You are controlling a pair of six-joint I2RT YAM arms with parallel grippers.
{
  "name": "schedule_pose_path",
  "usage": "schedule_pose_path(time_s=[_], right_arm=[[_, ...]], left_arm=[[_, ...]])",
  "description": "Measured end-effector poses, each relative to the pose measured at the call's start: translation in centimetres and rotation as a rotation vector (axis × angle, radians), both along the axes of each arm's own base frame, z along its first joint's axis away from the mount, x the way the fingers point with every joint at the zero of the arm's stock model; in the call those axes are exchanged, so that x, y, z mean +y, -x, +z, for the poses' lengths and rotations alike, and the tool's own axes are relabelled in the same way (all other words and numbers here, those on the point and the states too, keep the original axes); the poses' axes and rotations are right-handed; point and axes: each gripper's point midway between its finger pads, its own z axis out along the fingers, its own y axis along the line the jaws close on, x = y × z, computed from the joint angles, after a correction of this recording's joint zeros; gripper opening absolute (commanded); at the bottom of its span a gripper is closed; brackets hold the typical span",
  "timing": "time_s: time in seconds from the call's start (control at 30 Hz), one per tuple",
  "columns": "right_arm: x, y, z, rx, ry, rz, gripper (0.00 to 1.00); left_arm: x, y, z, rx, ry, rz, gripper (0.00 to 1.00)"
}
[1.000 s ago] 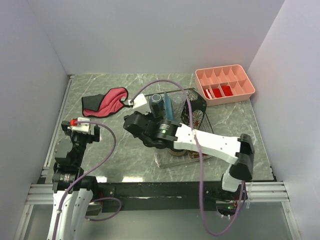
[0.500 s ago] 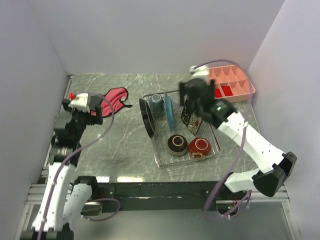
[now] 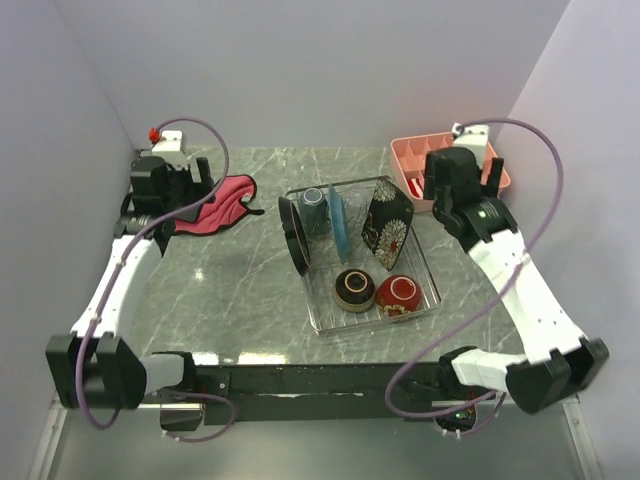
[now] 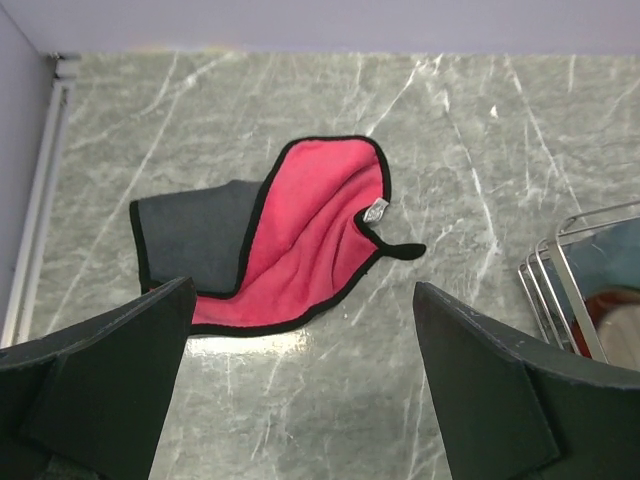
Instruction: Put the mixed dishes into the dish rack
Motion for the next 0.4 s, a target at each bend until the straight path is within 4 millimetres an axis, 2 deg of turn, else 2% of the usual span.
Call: schedule_pose_path(time_s=[0.1, 0.2, 0.3, 0.4], right_arm=[[-1.2, 1.8, 0.5, -0.035, -0.018, -0.01, 1.0], [-2.7, 3.2, 1.5, -0.075, -0.043, -0.038, 1.0], [-3.6, 3.7, 2.1, -0.104, -0.071, -0.058, 1.0], [-3.9, 3.6, 1.9, -0.101, -0.099, -0.056, 1.0]], left_arm=[[0.1, -1.7, -0.6, 0.037, 0.011, 0.012, 0.97], [0.3, -2.4, -0.8, 0.052, 0.01, 0.023, 0.96], [0.6, -2.9, -0.8, 0.053, 0.004, 0.04, 0.96], [0.8, -3.1, -0.7, 0.051, 0.002, 0.048, 0.96]])
